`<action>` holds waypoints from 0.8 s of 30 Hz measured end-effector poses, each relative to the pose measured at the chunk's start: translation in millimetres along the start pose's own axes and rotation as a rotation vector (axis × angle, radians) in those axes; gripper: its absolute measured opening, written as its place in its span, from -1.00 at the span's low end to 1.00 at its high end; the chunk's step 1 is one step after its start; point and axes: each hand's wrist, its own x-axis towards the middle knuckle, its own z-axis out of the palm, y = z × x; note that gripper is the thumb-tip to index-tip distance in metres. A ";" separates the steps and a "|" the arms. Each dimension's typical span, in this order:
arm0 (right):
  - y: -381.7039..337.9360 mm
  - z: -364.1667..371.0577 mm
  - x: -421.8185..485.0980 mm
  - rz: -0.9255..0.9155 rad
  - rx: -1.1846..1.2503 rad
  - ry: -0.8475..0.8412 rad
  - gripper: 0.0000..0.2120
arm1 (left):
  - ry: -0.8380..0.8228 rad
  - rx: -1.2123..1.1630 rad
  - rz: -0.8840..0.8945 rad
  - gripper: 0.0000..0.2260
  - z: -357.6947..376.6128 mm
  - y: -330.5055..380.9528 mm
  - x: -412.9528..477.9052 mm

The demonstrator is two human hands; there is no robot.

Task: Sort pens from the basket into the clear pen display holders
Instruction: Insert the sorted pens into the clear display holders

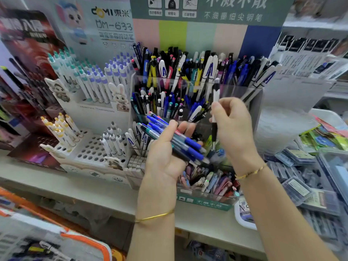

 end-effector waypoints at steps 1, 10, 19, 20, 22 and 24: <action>0.5 0.1 7.2 -0.014 -0.006 0.017 -0.95 | 0.031 0.024 0.021 -0.75 -2.1 2.4 1.7; 16.5 18.1 32.8 -0.240 -0.055 0.126 -0.34 | 0.040 0.223 0.056 -0.82 -10.7 5.5 11.0; 22.2 35.1 43.0 -0.456 -0.281 0.102 -0.66 | 0.005 0.273 -0.001 -0.84 -8.7 5.4 11.1; 24.2 34.9 44.8 -0.484 -0.345 0.091 -0.73 | -0.001 0.277 0.001 -0.84 -8.0 5.4 10.5; 28.4 34.3 46.5 -0.507 -0.451 0.076 -0.82 | -0.015 0.294 0.001 -0.84 -6.4 5.2 9.2; 31.0 34.3 45.4 -0.508 -0.574 0.033 -0.83 | -0.033 0.311 -0.008 -0.84 -5.2 4.2 8.2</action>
